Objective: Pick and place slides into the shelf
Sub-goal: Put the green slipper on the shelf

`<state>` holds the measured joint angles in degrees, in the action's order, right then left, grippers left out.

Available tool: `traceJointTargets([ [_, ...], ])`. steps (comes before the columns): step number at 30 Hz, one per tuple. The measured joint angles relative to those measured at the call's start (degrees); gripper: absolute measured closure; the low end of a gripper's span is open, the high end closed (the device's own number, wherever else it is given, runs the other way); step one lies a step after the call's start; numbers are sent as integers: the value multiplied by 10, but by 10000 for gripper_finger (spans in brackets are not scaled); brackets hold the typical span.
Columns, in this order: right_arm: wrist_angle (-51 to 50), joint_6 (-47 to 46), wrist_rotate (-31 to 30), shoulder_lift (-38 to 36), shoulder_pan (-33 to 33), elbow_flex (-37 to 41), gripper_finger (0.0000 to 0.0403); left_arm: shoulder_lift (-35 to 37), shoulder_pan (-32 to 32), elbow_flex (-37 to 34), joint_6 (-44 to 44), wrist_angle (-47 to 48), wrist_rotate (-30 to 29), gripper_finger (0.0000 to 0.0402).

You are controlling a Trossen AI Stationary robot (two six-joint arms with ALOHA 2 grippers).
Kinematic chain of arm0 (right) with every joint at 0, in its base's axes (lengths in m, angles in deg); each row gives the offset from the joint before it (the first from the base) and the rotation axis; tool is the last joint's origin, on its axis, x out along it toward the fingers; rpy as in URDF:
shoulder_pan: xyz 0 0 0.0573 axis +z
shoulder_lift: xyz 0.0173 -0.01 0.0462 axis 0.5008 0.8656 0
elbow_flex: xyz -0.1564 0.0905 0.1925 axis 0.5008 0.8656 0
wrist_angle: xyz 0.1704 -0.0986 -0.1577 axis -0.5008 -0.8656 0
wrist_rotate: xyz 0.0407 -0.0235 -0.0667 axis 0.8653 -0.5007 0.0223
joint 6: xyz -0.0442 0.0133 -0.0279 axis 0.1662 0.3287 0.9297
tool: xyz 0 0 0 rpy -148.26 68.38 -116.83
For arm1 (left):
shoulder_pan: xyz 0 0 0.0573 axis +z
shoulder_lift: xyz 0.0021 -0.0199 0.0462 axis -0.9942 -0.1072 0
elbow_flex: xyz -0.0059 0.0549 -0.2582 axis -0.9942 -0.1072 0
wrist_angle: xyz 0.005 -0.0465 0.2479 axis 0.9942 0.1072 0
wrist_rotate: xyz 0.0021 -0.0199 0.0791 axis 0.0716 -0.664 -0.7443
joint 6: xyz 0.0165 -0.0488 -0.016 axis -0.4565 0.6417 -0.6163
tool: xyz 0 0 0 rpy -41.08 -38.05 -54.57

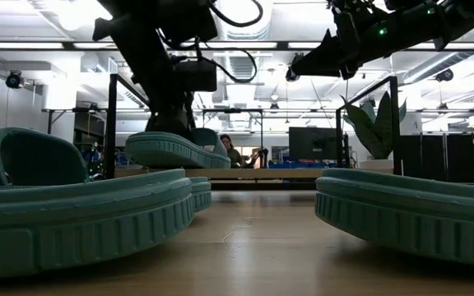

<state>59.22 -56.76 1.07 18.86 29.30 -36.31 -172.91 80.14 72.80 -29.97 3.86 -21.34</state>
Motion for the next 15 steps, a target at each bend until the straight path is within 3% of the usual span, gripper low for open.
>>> traceJointTargets([
  [8, 0, 0, 0, 0, 0, 0, 273, -12, 0, 1, -2, -2, -20, 392],
  [15, 0, 0, 0, 0, 0, 0, 282, 0, 0, 0, 28, 3, -45, 398],
])
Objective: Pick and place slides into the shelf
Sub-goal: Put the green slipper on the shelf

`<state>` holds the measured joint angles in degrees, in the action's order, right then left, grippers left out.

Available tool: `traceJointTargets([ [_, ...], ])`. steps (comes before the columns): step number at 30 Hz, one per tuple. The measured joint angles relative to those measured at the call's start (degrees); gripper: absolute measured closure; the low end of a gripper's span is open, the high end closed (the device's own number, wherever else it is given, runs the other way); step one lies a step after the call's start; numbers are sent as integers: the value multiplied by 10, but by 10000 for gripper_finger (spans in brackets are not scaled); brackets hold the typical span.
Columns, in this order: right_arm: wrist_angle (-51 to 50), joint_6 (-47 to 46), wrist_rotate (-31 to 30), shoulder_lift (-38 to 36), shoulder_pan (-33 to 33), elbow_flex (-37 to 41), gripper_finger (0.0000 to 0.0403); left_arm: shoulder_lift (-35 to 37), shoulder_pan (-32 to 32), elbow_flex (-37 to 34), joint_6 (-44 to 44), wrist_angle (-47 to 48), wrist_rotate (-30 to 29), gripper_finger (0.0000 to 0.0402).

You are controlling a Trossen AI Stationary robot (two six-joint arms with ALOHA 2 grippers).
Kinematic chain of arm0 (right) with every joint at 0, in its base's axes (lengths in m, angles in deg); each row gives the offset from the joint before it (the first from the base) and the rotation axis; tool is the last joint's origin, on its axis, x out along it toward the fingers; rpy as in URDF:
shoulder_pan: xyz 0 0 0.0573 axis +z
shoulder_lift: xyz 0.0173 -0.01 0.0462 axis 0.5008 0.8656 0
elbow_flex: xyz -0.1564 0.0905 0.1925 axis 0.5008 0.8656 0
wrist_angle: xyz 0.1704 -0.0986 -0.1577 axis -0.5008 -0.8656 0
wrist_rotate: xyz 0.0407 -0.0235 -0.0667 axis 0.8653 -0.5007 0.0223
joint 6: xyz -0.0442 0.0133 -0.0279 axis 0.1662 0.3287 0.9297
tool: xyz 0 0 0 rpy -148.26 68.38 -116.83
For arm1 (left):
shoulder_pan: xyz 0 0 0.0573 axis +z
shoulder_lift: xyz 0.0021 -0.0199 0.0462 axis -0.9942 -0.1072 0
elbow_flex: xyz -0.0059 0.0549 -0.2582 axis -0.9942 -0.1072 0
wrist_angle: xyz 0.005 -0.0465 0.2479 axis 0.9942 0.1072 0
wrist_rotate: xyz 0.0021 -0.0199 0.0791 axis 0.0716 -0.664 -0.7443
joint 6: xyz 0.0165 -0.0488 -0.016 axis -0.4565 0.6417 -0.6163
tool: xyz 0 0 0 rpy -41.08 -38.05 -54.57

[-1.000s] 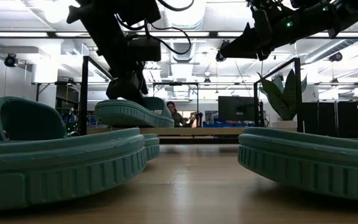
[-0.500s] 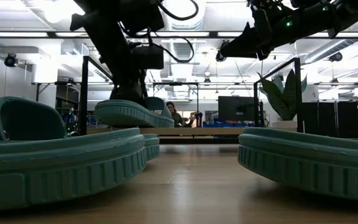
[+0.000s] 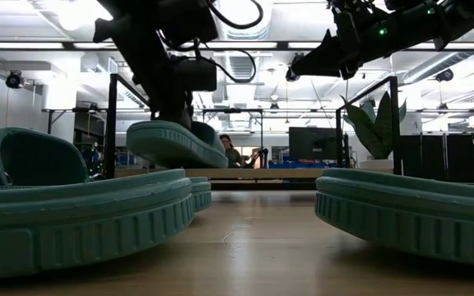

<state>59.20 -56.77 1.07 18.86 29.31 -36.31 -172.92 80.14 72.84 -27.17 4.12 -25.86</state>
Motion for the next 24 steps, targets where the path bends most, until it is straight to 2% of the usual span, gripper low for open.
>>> traceJointTargets([
  [6, 0, 0, 0, 0, 0, 0, 284, 2, -3, 0, 17, 2, -19, 400],
  [10, 0, 0, 0, 0, 0, 0, 280, 3, -14, 0, 34, 16, -73, 400],
  [19, -1, 0, 0, 0, 0, 1, 282, 4, -22, 2, 157, 125, -85, 401],
  [24, -1, 0, 0, 0, 0, 1, 287, 5, -22, 3, 166, 133, -106, 401],
])
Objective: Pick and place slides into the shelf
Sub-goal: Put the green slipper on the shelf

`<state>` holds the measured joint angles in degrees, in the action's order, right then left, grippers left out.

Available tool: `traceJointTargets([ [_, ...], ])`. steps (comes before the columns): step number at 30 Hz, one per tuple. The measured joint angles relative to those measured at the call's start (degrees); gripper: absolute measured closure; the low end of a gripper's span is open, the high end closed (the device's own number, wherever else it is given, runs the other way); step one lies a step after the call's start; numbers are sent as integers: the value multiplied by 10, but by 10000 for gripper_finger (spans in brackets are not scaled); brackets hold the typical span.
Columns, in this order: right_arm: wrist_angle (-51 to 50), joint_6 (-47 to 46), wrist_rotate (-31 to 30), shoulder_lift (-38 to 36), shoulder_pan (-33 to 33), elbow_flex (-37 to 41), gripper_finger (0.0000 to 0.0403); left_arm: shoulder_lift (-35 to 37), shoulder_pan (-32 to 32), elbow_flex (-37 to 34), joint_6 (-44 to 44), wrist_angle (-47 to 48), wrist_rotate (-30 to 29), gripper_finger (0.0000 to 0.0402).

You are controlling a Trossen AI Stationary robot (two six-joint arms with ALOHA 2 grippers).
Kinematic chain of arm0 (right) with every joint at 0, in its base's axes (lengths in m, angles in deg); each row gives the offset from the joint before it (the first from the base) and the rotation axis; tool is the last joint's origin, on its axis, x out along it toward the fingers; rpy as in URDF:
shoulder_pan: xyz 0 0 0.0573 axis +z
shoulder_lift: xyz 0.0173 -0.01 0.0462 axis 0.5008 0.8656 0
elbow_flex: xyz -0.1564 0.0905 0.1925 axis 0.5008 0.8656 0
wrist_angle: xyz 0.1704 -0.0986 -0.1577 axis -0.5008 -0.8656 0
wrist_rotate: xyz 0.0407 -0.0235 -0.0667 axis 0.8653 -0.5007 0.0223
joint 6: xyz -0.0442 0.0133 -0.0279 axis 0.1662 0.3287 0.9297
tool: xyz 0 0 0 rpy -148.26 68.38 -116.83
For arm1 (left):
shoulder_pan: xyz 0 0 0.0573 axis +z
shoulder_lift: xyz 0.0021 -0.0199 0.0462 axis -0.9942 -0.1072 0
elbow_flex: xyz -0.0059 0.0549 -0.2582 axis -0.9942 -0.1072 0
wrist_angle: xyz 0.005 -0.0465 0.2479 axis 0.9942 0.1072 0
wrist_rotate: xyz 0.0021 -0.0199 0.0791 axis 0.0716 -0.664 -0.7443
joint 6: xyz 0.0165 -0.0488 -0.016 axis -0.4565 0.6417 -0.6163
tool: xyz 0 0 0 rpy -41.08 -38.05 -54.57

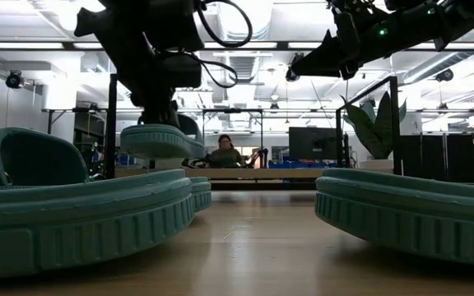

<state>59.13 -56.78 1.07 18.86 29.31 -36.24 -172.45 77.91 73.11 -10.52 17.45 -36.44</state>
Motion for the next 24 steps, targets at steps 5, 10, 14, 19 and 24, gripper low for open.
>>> traceJointTargets([
  [5, 0, 0, 0, 0, 0, 0, 283, 0, 0, -2, 2, 12, 3, 401],
  [10, 0, 0, 0, 0, 0, 0, 280, 0, 6, -2, 2, 14, 0, 401],
  [14, 0, 0, 0, 0, 0, 0, 283, 0, 14, -2, 1, 14, -13, 401],
  [19, 0, 0, 0, 0, 0, 0, 289, 0, 23, -2, -16, 13, -15, 401],
  [24, 0, 0, 0, 0, 0, 0, 287, 0, 38, -3, -35, 5, -40, 401],
])
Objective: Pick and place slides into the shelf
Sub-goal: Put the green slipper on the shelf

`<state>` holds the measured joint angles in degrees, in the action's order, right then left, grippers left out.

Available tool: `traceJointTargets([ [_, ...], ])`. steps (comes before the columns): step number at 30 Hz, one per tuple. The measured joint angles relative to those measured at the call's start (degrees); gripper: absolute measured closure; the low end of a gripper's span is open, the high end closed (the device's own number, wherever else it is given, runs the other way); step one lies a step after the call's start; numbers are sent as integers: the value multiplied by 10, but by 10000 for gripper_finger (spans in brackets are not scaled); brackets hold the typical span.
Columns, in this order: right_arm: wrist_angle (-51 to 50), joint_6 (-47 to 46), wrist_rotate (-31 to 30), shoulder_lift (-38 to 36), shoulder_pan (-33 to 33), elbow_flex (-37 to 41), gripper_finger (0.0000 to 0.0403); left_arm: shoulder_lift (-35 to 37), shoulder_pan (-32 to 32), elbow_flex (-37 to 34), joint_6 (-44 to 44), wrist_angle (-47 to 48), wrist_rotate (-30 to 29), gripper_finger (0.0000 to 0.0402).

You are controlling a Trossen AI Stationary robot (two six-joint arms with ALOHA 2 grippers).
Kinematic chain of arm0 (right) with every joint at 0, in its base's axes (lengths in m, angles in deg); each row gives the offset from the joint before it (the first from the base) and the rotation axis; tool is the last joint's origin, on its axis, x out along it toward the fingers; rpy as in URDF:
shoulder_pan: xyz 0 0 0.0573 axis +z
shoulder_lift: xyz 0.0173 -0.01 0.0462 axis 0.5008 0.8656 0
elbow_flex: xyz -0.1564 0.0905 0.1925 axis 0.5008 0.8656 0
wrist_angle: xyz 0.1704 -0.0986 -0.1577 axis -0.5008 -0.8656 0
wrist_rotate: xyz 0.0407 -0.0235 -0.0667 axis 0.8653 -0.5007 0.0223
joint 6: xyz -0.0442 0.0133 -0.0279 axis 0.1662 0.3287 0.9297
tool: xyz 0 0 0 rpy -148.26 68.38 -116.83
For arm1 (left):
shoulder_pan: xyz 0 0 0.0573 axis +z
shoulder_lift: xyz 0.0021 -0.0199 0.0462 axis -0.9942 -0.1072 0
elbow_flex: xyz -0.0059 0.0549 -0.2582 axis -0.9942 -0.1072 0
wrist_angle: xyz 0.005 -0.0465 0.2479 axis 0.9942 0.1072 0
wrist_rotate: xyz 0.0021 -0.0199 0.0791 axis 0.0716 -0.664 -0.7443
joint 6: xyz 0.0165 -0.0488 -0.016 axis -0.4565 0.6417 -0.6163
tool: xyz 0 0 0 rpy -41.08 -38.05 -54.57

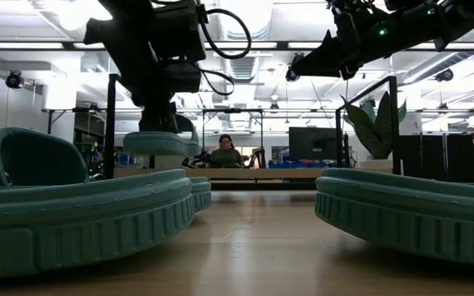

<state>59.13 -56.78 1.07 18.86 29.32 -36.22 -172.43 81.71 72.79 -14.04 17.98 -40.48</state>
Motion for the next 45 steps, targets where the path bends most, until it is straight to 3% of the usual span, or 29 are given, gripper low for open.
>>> traceJointTargets([
  [8, 0, 0, 0, 0, 0, 0, 289, 0, 33, -18, -91, -96, 12, 401],
  [23, 0, 0, 1, 0, 0, 0, 295, -3, 61, -27, -99, -97, 80, 399],
  [29, 0, 0, 1, 0, 0, 0, 301, -3, 61, -27, -99, -96, 92, 364],
  [45, 0, 0, 1, 0, 0, 0, 308, -1, 63, -17, -99, -92, 193, 244],
])
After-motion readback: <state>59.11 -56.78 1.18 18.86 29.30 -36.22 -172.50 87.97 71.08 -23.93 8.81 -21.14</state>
